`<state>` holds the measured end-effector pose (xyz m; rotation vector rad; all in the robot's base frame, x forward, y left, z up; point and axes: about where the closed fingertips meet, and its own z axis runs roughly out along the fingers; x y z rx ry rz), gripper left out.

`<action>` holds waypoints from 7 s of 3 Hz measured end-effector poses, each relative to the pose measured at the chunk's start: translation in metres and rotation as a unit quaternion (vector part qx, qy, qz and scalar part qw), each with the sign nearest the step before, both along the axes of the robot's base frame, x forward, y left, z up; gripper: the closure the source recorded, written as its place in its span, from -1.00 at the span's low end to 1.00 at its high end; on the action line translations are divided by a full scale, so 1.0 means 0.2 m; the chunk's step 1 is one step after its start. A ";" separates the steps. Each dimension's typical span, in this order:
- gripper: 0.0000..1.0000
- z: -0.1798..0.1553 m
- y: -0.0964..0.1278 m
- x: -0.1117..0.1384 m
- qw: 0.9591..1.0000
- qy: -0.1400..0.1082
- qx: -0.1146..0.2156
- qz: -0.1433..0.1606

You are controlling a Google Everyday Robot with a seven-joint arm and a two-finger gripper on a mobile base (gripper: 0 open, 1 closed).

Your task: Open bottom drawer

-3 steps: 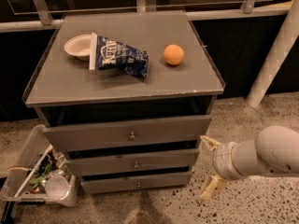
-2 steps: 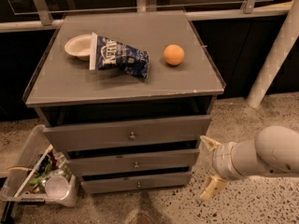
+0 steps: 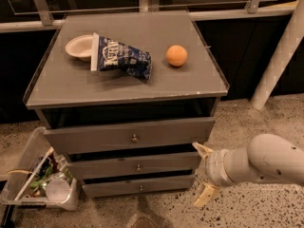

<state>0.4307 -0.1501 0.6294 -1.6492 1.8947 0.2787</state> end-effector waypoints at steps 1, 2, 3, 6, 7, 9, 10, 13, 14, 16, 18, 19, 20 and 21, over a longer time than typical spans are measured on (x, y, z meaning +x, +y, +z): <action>-1.00 -0.20 0.08 0.00 1.000 0.005 0.022 0.021; -1.00 -0.41 0.15 -0.04 0.999 0.006 0.032 0.041; -1.00 -0.62 0.18 -0.08 0.998 0.000 0.033 0.061; -1.00 -1.07 0.15 0.12 0.996 0.004 0.051 0.073; -1.00 -1.19 0.16 0.15 0.996 -0.007 0.041 0.073; -1.00 -1.57 0.11 0.24 0.997 -0.021 0.049 0.052; -1.00 -1.75 0.10 0.29 0.996 -0.019 0.062 0.054; -1.00 -2.05 0.14 0.58 0.996 -0.013 0.074 0.054; -1.00 -2.11 0.15 0.63 0.996 -0.015 0.071 0.053; -1.00 -2.19 0.15 0.70 0.996 -0.026 0.063 0.049; -1.00 -2.26 0.15 0.79 0.996 -0.052 0.048 0.048; -1.00 -2.31 0.14 0.82 0.996 -0.059 0.044 0.046; -1.00 -2.36 0.13 0.86 0.996 -0.061 0.042 0.043; -0.65 -2.36 0.13 0.86 0.996 -0.062 0.041 0.043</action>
Offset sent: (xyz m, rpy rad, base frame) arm -0.0171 0.0435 -0.1333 0.0843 0.0124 0.1250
